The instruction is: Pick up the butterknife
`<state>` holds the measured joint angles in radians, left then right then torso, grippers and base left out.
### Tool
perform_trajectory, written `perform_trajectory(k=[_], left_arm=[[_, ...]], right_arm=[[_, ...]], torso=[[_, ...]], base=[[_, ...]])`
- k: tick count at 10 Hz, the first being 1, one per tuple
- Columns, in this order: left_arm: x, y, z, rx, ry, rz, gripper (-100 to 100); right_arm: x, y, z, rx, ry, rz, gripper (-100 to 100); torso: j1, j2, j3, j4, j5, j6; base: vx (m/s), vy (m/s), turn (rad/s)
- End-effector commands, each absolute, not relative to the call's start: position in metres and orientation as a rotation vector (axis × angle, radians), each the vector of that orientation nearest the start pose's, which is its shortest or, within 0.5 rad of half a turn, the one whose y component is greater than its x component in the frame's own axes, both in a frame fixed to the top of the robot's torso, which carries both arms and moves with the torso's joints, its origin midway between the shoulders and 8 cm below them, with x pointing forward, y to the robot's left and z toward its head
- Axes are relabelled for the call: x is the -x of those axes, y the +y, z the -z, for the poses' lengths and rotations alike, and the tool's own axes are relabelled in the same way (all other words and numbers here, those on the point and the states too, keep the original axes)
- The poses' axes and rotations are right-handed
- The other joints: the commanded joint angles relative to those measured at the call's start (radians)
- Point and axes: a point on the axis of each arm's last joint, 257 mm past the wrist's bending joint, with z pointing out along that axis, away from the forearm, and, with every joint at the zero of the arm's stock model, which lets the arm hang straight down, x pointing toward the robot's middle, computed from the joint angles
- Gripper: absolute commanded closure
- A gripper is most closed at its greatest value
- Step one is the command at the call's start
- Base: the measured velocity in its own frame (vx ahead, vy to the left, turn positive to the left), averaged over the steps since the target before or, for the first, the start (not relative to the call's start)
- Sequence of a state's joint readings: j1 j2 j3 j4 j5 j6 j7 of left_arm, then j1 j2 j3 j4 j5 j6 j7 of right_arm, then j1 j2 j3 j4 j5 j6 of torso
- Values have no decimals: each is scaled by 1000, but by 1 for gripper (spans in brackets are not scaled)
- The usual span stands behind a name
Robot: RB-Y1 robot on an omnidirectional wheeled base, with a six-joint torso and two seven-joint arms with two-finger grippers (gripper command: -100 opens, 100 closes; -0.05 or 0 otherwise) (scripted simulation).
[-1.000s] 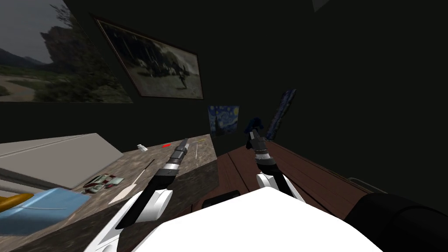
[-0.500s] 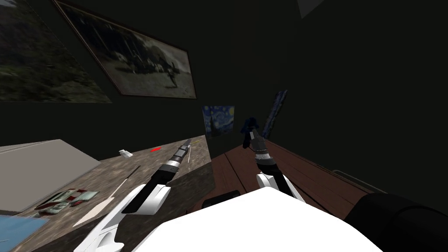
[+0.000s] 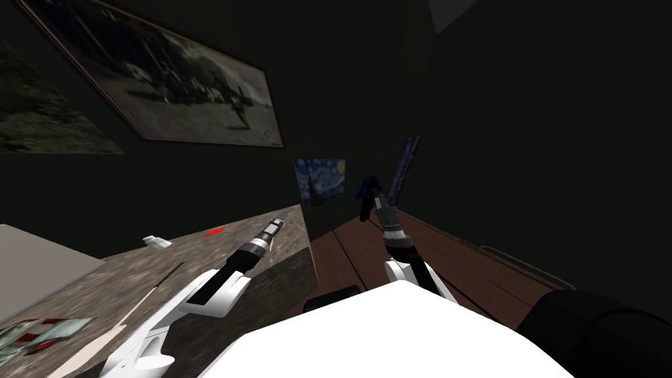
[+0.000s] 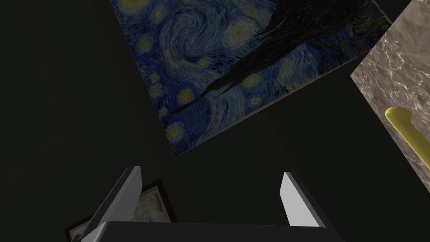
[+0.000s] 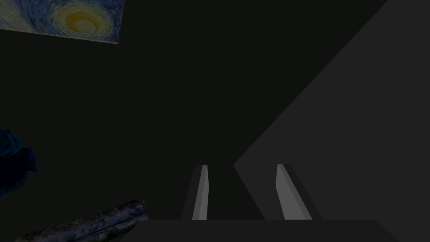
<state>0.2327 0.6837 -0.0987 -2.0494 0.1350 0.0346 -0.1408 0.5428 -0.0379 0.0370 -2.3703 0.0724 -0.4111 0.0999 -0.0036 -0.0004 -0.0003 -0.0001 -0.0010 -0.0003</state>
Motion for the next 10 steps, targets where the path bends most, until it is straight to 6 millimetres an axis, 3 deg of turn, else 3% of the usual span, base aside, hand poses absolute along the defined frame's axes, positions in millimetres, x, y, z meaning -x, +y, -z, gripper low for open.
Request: perform_trajectory(k=[1,4,5,8,9,10], left_arm=[[-470,272,125,493,1528,921,-100],[-477,294,151,488,1631,817,-100],[-477,295,151,484,1634,813,-100],[-478,340,194,505,1775,643,-100],[-478,343,192,491,1783,628,-100],[-476,363,206,499,1828,563,-100]], right_arm=[[-341,-259,-32,-579,732,-1176,0],[-341,-259,-32,-579,732,-1176,0],[-341,-259,-32,-579,732,-1176,0],[-341,-259,-32,-579,732,-1176,0],[-341,-259,-32,-579,732,-1176,0],[-341,-259,-32,-579,732,-1176,0]], torso=[[0,0,0,0,0,0],[1,1,0,0,0,0],[1,1,0,0,0,0],[1,0,0,0,0,0],[0,0,0,0,0,0],[1,0,0,0,0,-1]], base=[[18,-39,-68],[17,-44,-90],[18,-39,-73],[26,-45,-151],[26,-35,-54],[27,-26,-112]])
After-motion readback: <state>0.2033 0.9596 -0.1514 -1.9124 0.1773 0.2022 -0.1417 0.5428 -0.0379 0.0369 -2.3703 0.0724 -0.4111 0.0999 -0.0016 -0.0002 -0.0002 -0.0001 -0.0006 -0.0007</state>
